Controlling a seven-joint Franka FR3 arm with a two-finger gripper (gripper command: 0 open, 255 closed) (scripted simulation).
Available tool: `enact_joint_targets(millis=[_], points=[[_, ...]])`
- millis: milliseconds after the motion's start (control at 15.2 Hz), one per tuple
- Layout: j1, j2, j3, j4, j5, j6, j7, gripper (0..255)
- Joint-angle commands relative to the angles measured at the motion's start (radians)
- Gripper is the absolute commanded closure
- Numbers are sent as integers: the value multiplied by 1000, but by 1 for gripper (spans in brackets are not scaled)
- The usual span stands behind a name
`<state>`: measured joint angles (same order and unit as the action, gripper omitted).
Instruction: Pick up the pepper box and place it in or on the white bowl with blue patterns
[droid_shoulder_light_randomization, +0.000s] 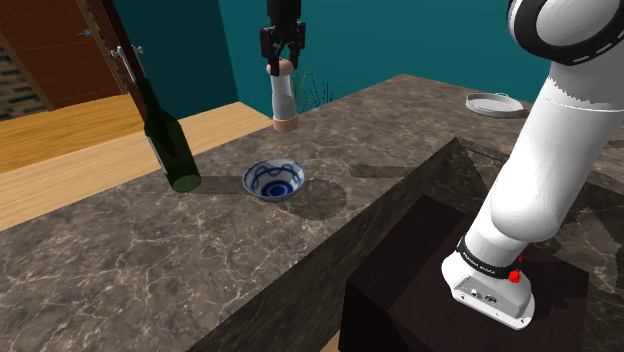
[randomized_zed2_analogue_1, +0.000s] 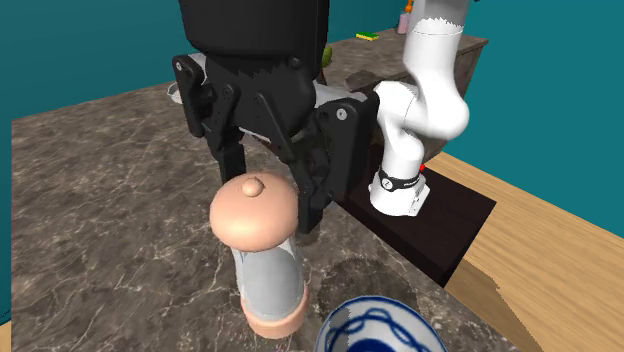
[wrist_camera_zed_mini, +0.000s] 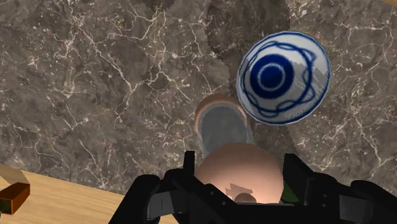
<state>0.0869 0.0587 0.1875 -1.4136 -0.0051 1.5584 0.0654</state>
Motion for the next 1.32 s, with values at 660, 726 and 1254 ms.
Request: enact_joint_targets(millis=[660, 726, 1254], points=[[130, -14, 116, 129, -24, -145, 241, 255], [128, -24, 115, 103, -21, -128, 239, 255], [119, -85, 107, -85, -1, 1, 228, 255]])
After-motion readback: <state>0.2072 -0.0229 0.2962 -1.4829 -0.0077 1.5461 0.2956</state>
